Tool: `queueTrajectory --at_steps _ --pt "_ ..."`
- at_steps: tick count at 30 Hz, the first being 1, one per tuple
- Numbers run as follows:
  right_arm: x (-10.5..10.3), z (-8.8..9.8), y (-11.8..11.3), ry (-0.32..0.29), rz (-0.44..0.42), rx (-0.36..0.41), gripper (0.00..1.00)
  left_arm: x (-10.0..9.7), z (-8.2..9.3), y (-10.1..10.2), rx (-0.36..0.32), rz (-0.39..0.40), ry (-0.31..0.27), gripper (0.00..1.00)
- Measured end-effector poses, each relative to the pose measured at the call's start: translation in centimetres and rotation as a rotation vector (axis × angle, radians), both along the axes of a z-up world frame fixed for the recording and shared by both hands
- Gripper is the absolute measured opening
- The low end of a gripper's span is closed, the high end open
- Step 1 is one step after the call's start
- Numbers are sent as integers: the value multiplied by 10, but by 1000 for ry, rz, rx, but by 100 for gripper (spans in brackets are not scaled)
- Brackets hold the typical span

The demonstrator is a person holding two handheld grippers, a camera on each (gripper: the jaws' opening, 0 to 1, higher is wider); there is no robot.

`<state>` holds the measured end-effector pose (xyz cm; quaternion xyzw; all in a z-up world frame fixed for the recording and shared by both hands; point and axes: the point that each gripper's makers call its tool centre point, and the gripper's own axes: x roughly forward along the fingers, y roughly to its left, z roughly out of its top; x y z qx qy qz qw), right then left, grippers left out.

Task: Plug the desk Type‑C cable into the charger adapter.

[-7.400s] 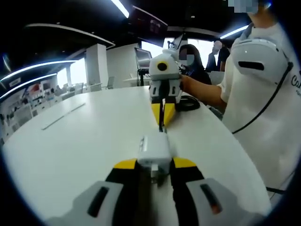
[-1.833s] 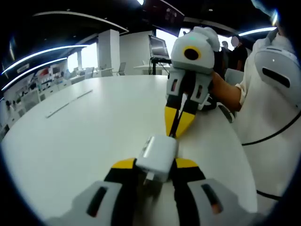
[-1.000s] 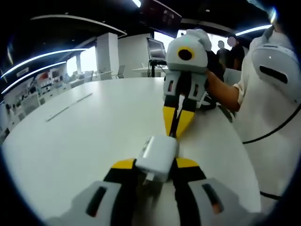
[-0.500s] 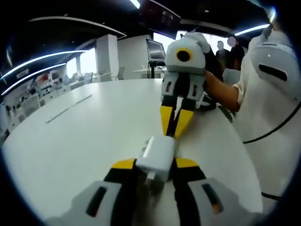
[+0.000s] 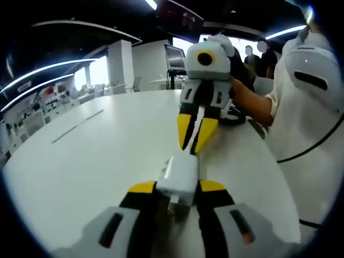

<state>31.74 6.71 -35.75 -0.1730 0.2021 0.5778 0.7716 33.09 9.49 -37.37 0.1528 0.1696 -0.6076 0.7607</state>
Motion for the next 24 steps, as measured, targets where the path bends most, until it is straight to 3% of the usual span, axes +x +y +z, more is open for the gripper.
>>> queueTrajectory --at_steps 11,24 --pt "4 8 -10 -19 -17 25 10 0 0 1 -2 0 -3 28" --pt "12 20 -46 -64 -74 85 20 0 0 2 -7 4 11 28"
